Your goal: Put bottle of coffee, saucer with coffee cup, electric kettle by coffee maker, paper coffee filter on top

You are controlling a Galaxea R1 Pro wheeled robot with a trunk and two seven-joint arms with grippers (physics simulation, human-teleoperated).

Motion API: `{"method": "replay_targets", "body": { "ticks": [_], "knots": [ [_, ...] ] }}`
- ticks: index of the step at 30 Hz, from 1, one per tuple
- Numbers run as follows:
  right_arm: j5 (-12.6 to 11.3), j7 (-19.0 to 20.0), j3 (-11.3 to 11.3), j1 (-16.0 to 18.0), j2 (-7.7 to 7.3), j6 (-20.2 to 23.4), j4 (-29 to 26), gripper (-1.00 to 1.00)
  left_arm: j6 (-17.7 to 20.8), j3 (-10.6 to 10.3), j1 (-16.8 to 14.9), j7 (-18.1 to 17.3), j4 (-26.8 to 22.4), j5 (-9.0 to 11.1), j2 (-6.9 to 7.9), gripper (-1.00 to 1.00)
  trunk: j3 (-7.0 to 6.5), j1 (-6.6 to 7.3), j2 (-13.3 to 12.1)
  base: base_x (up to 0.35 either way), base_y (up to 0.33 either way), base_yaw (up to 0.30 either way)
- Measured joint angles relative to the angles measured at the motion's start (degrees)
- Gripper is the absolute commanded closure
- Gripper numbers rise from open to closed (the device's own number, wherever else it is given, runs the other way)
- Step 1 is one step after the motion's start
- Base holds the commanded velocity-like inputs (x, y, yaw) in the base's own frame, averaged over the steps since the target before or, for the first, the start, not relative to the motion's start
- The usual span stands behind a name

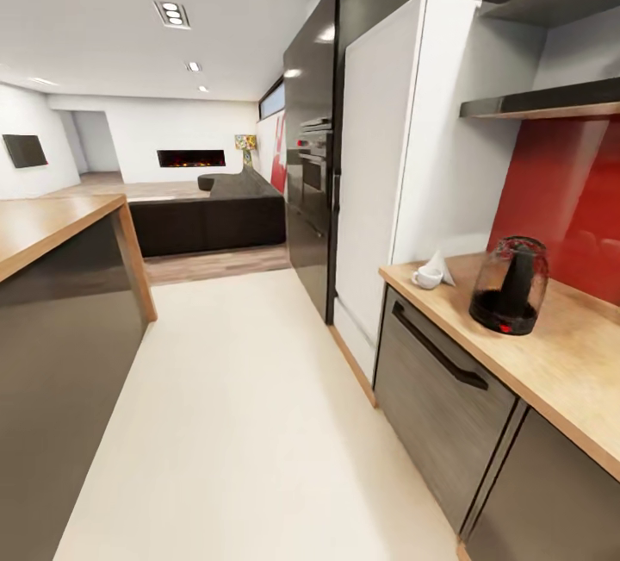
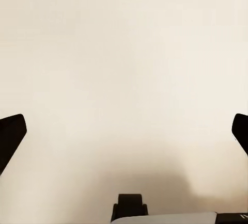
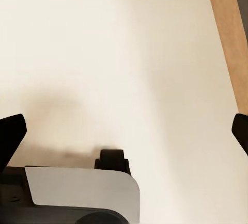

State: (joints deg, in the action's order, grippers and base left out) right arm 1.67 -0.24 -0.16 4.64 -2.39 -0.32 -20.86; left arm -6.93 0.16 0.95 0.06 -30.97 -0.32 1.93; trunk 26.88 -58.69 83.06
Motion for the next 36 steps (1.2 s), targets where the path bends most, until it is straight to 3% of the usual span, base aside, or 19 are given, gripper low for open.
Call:
{"method": "replay_targets", "body": {
  "ticks": [23, 36],
  "knots": [
    [0.0, 0.1, 0.0, 0.0, 0.03, 0.0, 0.2, -1.0, 0.0, 0.0, 0.0, 0.0, 0.0, 0.0, 0.0, -1.0, 0.0, 0.0, 0.0, 0.329, 0.118, 0.0],
    [-0.1, 0.2, 0.0, 0.0, 0.3, 0.0, 4.0, -1.0, 0.0, 0.0, 0.0, 0.0, 0.0, 0.0, 0.0, -1.0, 0.0, 0.0, 0.0, 0.329, 0.079, 0.0]
  ]
}}
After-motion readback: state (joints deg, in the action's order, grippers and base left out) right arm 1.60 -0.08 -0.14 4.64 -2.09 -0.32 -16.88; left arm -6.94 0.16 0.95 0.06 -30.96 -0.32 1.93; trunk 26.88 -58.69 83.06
